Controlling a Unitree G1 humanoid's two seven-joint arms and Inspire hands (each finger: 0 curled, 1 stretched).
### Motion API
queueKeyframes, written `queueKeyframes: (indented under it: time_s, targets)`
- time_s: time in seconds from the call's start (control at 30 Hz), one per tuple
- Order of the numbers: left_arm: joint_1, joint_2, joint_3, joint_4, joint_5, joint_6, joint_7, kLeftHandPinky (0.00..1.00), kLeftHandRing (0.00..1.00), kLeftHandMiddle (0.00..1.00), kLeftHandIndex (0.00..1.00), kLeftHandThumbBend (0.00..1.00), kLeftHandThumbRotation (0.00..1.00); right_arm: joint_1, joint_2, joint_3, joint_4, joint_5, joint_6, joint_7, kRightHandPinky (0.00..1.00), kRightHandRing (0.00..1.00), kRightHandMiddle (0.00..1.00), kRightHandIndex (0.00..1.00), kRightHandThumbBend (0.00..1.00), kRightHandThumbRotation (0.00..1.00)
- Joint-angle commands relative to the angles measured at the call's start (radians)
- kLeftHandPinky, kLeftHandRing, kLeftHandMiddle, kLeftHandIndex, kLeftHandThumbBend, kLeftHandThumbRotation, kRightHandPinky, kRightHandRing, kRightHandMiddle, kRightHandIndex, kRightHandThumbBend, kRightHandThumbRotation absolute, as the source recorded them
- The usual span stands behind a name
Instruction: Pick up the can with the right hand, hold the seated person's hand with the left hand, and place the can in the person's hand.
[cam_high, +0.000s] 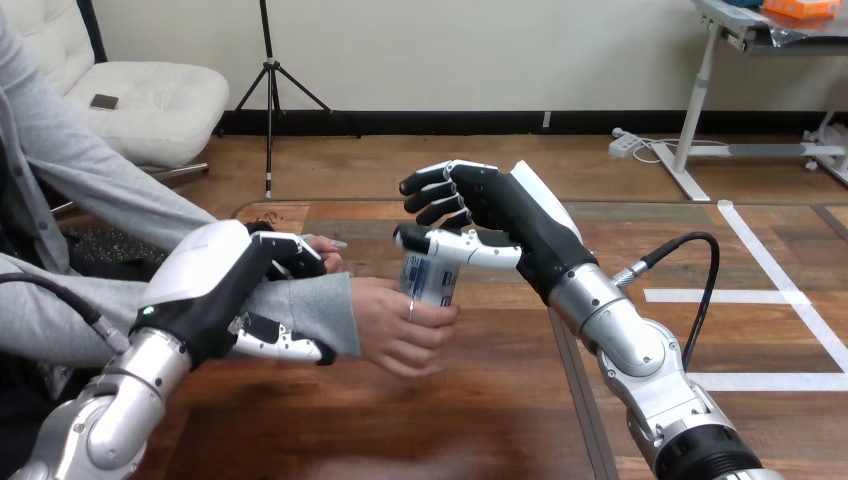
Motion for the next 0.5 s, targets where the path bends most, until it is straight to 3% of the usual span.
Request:
queueKeyframes:
  time_s: [0.0,0.47]
  targets:
    - [-0.039,-0.002,0.015,-0.075,-0.036,-0.010,-0.008,0.61,0.74,0.76,0.76,0.78,0.55,-0.034,-0.008,-0.020,-0.044,0.031,-0.039,0.007,0.62,0.70,0.73,0.73,1.00,0.90]
    - [-0.035,0.010,0.012,-0.075,-0.059,-0.039,-0.026,0.63,0.75,0.78,0.78,0.82,0.60,-0.021,-0.011,-0.035,-0.040,0.065,-0.042,0.011,0.61,0.69,0.75,0.76,1.00,0.91]
